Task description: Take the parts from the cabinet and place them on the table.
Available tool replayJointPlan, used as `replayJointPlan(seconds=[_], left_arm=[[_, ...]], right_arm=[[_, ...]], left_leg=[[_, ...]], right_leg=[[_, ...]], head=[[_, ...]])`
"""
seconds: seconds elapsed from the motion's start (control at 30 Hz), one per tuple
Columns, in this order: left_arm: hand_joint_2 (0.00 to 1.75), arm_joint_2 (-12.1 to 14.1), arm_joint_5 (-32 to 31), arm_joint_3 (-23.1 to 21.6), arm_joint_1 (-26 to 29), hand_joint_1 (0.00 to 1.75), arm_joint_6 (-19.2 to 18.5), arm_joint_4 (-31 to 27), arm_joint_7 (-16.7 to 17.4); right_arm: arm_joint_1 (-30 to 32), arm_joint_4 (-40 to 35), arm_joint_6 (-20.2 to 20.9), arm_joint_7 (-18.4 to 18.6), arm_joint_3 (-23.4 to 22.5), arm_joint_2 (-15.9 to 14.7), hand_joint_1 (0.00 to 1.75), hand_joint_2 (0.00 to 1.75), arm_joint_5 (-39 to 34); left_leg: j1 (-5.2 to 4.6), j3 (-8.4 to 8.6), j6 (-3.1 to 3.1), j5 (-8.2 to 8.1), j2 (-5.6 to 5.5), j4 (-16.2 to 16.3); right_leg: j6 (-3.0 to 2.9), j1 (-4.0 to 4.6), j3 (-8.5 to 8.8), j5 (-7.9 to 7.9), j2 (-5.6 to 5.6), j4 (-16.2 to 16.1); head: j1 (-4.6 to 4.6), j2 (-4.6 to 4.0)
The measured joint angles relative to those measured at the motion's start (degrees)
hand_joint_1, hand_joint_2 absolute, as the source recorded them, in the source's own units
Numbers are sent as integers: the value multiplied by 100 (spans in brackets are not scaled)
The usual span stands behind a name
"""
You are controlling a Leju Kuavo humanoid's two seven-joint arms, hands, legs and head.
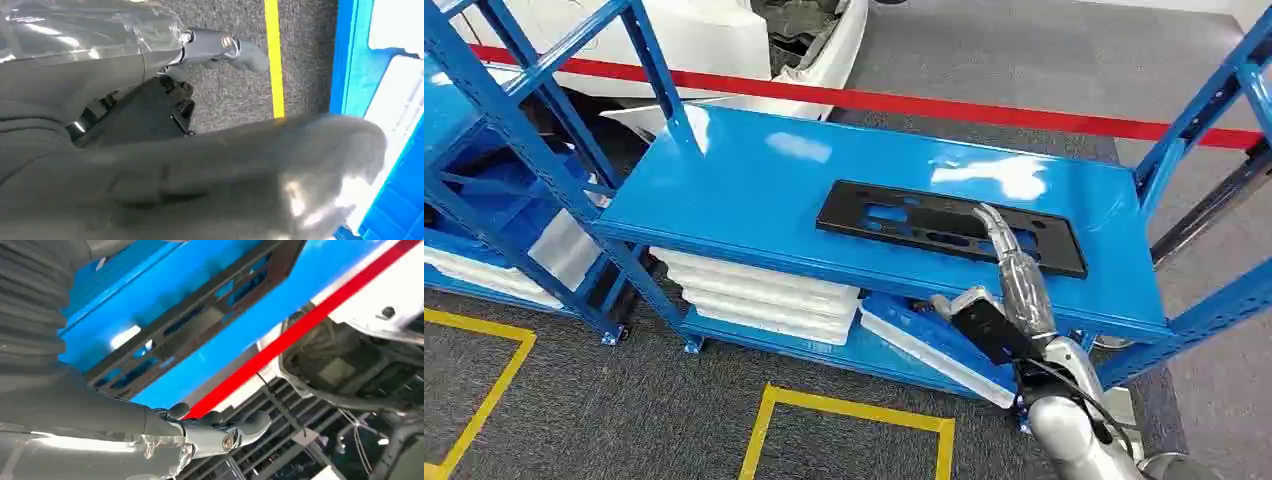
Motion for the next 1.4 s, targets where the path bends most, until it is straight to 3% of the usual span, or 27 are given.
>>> replayJointPlan(seconds=[0.1,0.13,0.2,0.23,0.27,0.3,0.33,0.4,0.43,0.47,0.5,0.63,0.67,0.73,0.8,0.83,0.87,0.9,0.93,0.97,1.0,1.13,1.2,1.27,1.33,1.37,1.4], left_arm=[[0,4,0,0,-1,0,11,0,2],[0,2,0,0,-5,0,13,0,7],[0,2,-2,0,2,0,15,0,11],[0,2,-2,0,10,0,15,0,11],[0,4,0,0,17,0,20,0,13],[0,7,0,0,21,0,18,0,13],[0,7,0,0,25,0,18,0,13],[0,4,-2,0,24,0,18,0,13],[0,4,-2,0,25,0,20,2,15],[0,4,0,0,10,0,33,2,15],[0,4,-2,0,6,0,37,2,22],[0,4,-18,0,-10,0,48,0,22],[0,4,-22,0,-16,0,50,0,22],[0,4,-26,0,-7,0,50,2,28],[0,4,-31,0,20,0,50,0,31],[0,4,-31,0,25,0,50,2,33],[0,4,-31,0,22,0,50,2,37],[0,4,-31,0,19,0,50,2,37],[0,4,-33,0,20,0,53,2,39],[0,9,-35,0,20,0,53,2,39],[0,9,-33,0,17,0,55,2,48],[0,11,-37,0,13,0,55,2,52],[0,11,-37,0,5,0,55,2,55],[0,7,-39,0,-4,0,55,2,55],[0,9,-39,0,7,0,55,2,57],[0,9,-39,0,14,0,55,2,57],[0,9,-41,0,13,0,55,2,57]], right_arm=[[-12,-11,-7,13,-4,-26,0,175,-9],[-30,-13,-13,15,-4,-50,0,175,-9],[-24,-11,-15,39,-5,-68,0,175,-20],[-5,-11,-13,39,-4,-68,0,175,-22],[8,-11,-13,39,-4,-74,0,175,-24],[9,-11,-13,39,-6,-81,0,175,-26],[6,-11,-13,39,-7,-92,0,175,-26],[4,-11,-15,39,-4,-101,0,175,-28],[1,-9,-13,41,-7,-101,0,175,-35],[3,-9,-13,46,-7,-101,0,175,-48],[-4,-9,-13,52,-4,-107,0,175,-55],[-11,-9,-15,48,-7,-107,0,175,-61],[-27,-9,-20,48,-7,-107,0,175,-74],[-28,-9,-20,48,-4,-107,0,175,-103],[-24,-9,-22,50,-4,-107,0,175,-107],[-22,-9,-22,57,-4,-107,0,175,-109],[-22,-9,-24,61,-4,-107,0,175,-105],[-24,-9,-39,122,-4,-107,0,175,-68],[-25,-9,-48,166,-4,-107,0,175,-22],[-23,-9,-55,201,-4,-107,0,175,9],[-28,-9,-55,223,-4,-111,0,175,35],[-26,-11,-57,240,-4,-131,0,175,50],[-36,-13,-52,251,-4,-149,0,175,70],[-60,-13,5,321,-4,-181,0,175,120],[-32,-13,57,359,-2,-195,0,175,149],[-30,-13,72,363,-2,-195,0,175,153],[-32,-13,81,363,-2,-199,0,175,153]], left_leg=[[54,79,77,14,7,-116],[60,121,95,4,9,-139],[65,146,130,-27,22,-142],[64,162,143,-47,24,-141],[65,185,143,-72,24,-139],[65,209,140,-91,21,-139],[72,281,125,-140,9,-138],[88,408,79,-225,-3,-137],[87,443,42,-263,-2,-150],[64,447,8,-289,-5,-127],[66,446,-15,-299,-6,-140],[87,540,-146,-409,3,-101],[73,413,-167,-542,9,185],[78,-109,-192,-911,10,1122],[77,-568,-192,-1054,10,1799],[72,-666,-168,-902,10,1797],[68,-636,-148,-742,10,1632],[46,-434,-88,-280,10,1030],[17,-244,-31,55,10,513],[-19,-142,43,152,11,174],[-36,-100,63,95,12,110],[-26,10,142,37,-5,-62],[7,164,177,25,-3,-164],[14,200,203,-15,2,-171],[14,227,199,-63,2,-168],[15,263,192,-91,2,-168],[23,314,179,-128,0,-167]], right_leg=[[103,-4,60,-63,-3,-19],[142,-12,-42,-206,-6,253],[192,-25,-559,-625,-5,1197],[209,-34,-814,-748,-6,1624],[220,-45,-1032,-754,-6,1919],[224,-53,-1082,-655,-6,1919],[216,-61,-958,-273,-6,1503],[196,-64,-525,392,-6,419],[188,-59,-383,376,0,164],[167,-13,-365,337,-3,91],[103,-17,-378,318,12,101],[-26,-48,-284,270,16,27],[-73,-49,-253,239,3,24],[-126,-40,-210,192,-11,26],[-136,-25,-162,137,-9,29],[-134,-14,-97,92,-2,28],[-133,-11,-57,63,1,28],[-122,2,47,-3,7,27],[-110,3,120,-53,7,24],[-99,-10,159,-95,4,8],[-62,30,167,-123,17,30],[85,1,226,-69,12,18],[133,-13,135,-206,1,331],[208,-32,-438,-633,-2,1235],[252,-58,-888,-781,-3,1789],[245,-70,-936,-624,-4,1714],[238,-77,-846,-331,-5,1373]], head=[[2,-2],[55,0],[157,0],[180,0],[206,0],[221,0],[254,0],[308,0],[332,0],[319,0],[321,0],[269,0],[206,0],[110,0],[70,0],[55,0],[44,0],[22,0],[7,0],[-9,0],[-11,0],[-26,0],[-4,0],[83,0],[142,0],[162,0],[175,0]])
